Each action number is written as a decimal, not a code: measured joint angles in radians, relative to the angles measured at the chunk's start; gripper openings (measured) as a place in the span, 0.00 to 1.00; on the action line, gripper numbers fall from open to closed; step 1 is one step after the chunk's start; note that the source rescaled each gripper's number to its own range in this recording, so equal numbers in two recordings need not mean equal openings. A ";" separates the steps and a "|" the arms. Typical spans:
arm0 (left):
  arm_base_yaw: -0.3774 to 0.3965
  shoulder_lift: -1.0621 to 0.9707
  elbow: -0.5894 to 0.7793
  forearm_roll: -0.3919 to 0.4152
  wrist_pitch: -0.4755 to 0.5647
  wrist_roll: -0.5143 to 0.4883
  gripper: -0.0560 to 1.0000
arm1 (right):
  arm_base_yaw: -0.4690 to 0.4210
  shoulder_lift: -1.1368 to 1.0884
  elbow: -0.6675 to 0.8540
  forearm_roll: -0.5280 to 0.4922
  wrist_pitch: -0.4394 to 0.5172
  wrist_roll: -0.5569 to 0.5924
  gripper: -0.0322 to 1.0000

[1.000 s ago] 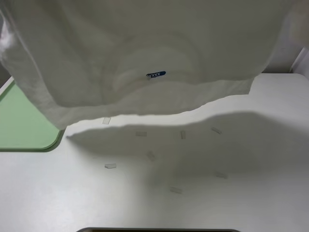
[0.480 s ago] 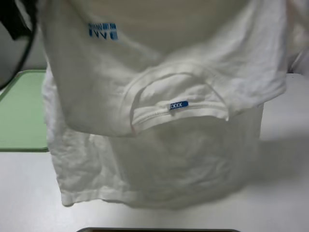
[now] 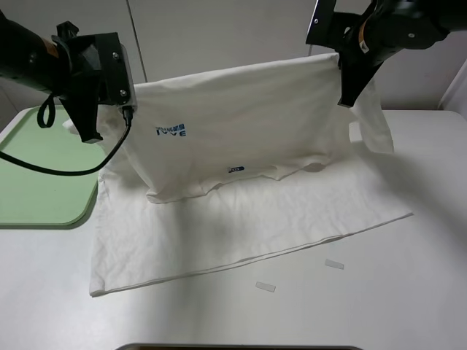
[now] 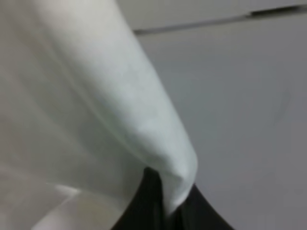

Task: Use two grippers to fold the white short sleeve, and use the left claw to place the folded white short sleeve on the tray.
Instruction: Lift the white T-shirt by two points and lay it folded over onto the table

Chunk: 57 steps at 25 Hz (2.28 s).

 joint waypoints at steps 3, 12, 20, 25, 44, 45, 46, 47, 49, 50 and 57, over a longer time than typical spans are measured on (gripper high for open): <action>0.000 0.006 0.000 0.075 -0.005 0.002 0.05 | -0.011 0.044 0.000 -0.009 -0.041 0.000 0.03; 0.000 0.007 0.000 0.141 -0.050 0.008 0.05 | -0.043 0.071 0.000 -0.035 -0.143 0.000 0.03; -0.007 0.007 0.000 0.141 0.083 0.130 0.05 | -0.075 0.081 0.005 -0.019 -0.147 0.000 0.03; -0.030 0.007 0.000 0.139 0.199 0.197 0.05 | -0.073 0.081 0.075 0.023 -0.173 -0.017 0.03; -0.238 0.019 0.135 0.052 0.383 0.307 0.05 | -0.073 0.081 0.286 0.068 -0.073 -0.072 0.03; -0.247 0.019 0.146 0.052 0.383 0.307 0.05 | -0.073 0.081 0.286 0.069 -0.064 -0.072 0.03; -0.254 0.019 0.154 0.051 0.383 0.307 0.05 | -0.073 0.081 0.286 0.072 -0.053 -0.072 0.03; -0.260 0.019 0.160 0.050 0.386 0.307 0.05 | -0.072 0.081 0.286 0.076 -0.036 -0.072 0.03; -0.272 0.019 0.168 0.047 0.392 0.307 0.05 | -0.072 0.081 0.286 0.077 -0.022 -0.072 0.03; -0.274 0.019 0.172 0.045 0.392 0.307 0.05 | -0.072 0.081 0.286 0.078 -0.008 -0.072 0.03; -0.279 0.019 0.173 0.013 0.439 0.307 0.05 | -0.069 0.081 0.286 0.188 0.121 -0.175 0.03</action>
